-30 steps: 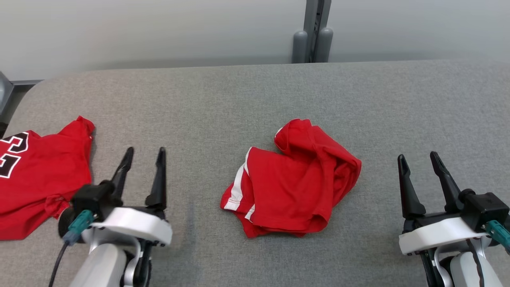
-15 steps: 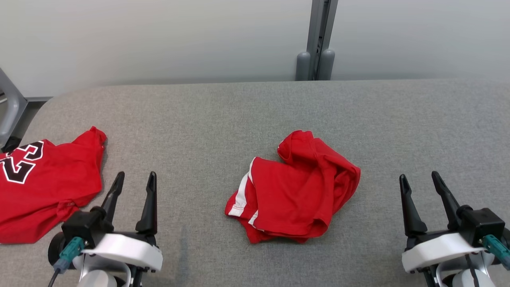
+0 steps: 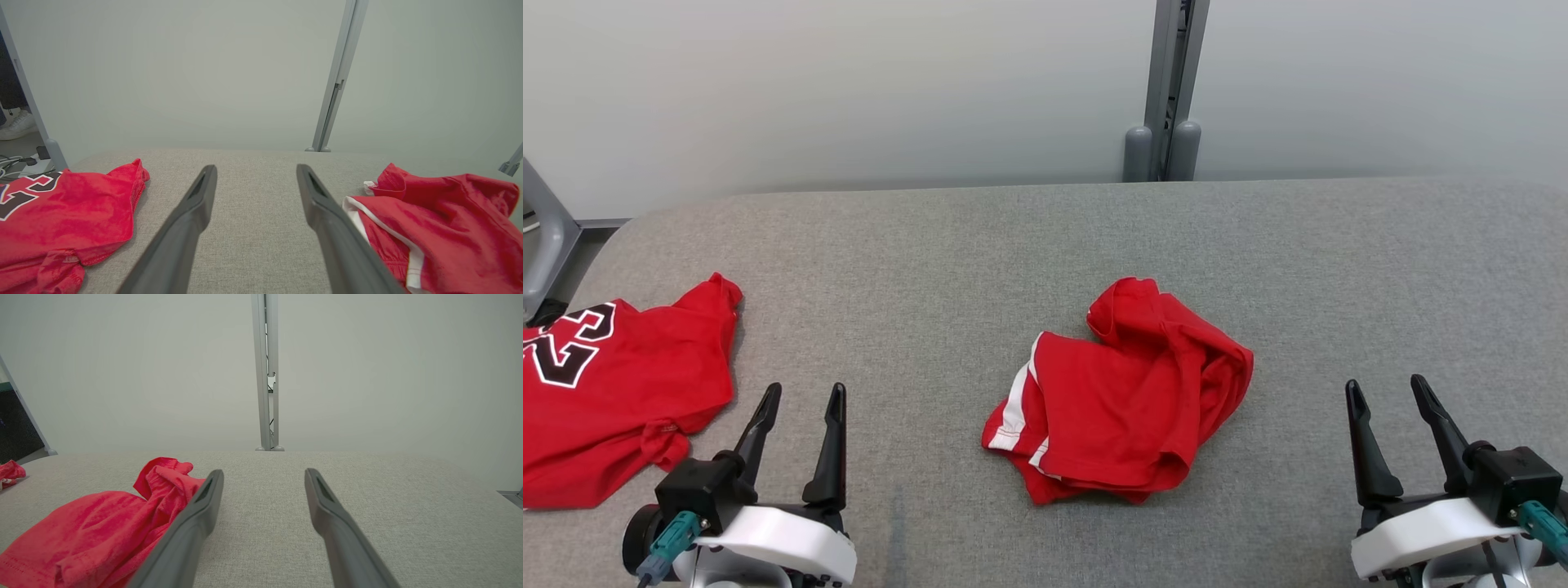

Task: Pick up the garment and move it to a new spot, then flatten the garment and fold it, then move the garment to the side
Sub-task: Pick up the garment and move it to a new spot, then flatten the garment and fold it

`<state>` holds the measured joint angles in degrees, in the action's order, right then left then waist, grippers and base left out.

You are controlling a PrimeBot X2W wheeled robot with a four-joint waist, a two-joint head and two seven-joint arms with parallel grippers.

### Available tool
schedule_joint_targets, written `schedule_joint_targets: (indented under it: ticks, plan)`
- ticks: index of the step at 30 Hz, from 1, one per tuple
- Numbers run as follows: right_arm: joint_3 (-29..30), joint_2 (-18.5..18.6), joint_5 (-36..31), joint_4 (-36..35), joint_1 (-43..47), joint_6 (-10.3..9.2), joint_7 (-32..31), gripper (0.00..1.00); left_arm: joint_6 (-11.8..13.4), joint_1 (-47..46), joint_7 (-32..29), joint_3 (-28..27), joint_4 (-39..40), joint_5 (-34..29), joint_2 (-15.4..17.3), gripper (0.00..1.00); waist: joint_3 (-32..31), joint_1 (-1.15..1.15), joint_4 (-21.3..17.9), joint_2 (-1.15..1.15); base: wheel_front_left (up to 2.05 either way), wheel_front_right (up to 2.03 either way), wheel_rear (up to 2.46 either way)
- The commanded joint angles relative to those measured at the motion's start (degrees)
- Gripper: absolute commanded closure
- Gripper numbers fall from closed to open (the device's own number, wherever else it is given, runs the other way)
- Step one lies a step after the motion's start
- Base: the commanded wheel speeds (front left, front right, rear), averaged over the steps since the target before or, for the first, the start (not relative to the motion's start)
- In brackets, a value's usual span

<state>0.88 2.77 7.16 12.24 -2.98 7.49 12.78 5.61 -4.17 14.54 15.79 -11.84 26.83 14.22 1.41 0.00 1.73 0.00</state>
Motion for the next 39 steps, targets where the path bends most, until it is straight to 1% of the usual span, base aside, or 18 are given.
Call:
schedule_joint_targets:
  ticks: [1,22,29,31,33,39]
  plan:
    - [0.0,0.3,0.4,-0.2,0.3,0.01,-0.2,0.0,0.4,0.0,0.0,-0.1,0.3,0.1,0.5,0.0,0.1,0.0,0.0,0.0,0.0,0.0,0.0]
    - [0.4,0.3,0.3,0.4,-0.9,0.01,0.3,0.0,1.0,-2.0,0.2,0.8,0.4,-0.2,0.7,0.0,1.6,0.0,0.5,0.0,0.0,0.0,0.0]
    - [0.1,0.3,0.9,0.4,-1.5,0.01,0.5,0.0,0.4,-2.8,0.3,1.1,0.3,-0.1,0.4,0.0,2.7,0.0,1.8,0.0,0.0,0.0,0.0]
    - [-2.3,0.2,0.6,-0.5,-2.6,0.01,-0.1,0.0,0.2,-3.5,0.3,1.2,0.6,-0.2,0.3,0.0,3.5,0.0,2.3,0.0,0.0,0.0,0.0]
    - [-6.3,0.2,0.5,-1.1,-3.8,0.01,-1.7,0.0,0.1,-3.9,0.3,1.2,0.6,-0.4,0.3,0.0,4.3,0.0,2.8,0.0,0.0,0.0,0.0]
    - [-22.2,2.8,1.6,-0.9,-8.0,0.01,-8.3,0.0,-0.6,-5.5,0.5,1.8,0.0,-0.6,-1.0,0.0,6.4,0.0,5.8,0.0,0.0,0.0,0.0]
